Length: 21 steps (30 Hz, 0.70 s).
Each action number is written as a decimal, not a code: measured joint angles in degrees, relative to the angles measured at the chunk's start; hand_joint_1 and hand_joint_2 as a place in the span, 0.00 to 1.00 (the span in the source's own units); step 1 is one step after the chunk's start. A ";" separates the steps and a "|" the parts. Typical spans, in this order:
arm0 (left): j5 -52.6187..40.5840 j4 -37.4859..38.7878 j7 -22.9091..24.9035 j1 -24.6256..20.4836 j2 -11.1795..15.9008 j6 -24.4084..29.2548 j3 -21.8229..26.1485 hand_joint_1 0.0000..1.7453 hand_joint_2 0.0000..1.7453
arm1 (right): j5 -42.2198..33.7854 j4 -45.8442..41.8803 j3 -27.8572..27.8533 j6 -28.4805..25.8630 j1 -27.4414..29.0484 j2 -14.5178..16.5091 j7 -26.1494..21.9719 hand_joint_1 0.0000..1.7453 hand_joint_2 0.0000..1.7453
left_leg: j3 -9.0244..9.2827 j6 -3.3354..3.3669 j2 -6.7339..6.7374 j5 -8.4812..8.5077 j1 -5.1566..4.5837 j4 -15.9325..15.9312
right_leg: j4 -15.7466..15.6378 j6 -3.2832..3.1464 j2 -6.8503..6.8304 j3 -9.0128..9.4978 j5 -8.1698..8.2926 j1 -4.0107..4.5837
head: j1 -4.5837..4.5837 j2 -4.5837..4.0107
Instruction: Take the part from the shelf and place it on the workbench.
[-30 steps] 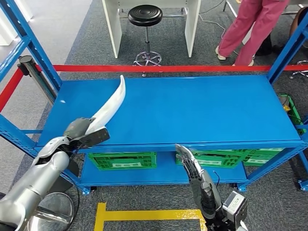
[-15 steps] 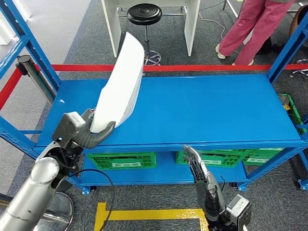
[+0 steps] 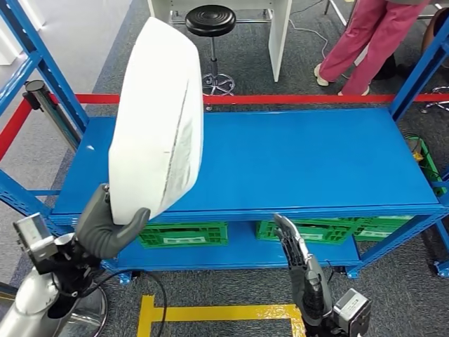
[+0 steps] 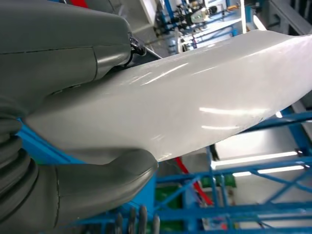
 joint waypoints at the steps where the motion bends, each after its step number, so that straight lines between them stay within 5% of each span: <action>1: 0.33 -0.97 -0.60 1.38 0.16 -0.25 0.10 1.00 1.00 | -0.01 0.00 0.01 -0.20 0.08 -0.07 -0.08 0.00 0.00 | 0.00 0.00 0.00 -0.01 0.00 0.00 | 0.00 0.01 0.00 0.00 -0.01 0.00 | 0.00 0.00; 11: 3.35 -5.50 -3.30 12.37 0.38 -1.81 1.75 1.00 1.00 | -0.90 0.22 0.15 -0.89 0.66 -0.56 -0.14 0.00 0.00 | -0.11 0.02 0.00 -0.06 0.00 0.00 | -0.02 0.04 -0.01 0.00 -0.07 -0.01 | 0.00 0.00; 21: 4.39 -7.04 -3.32 15.34 0.23 -1.80 2.37 1.00 1.00 | -1.22 0.34 0.19 -0.70 0.71 -0.67 -0.02 0.00 0.00 | -0.09 1.02 0.00 0.13 -0.25 -0.15 | -0.55 0.94 -0.03 0.13 0.27 -0.37 | -0.03 0.00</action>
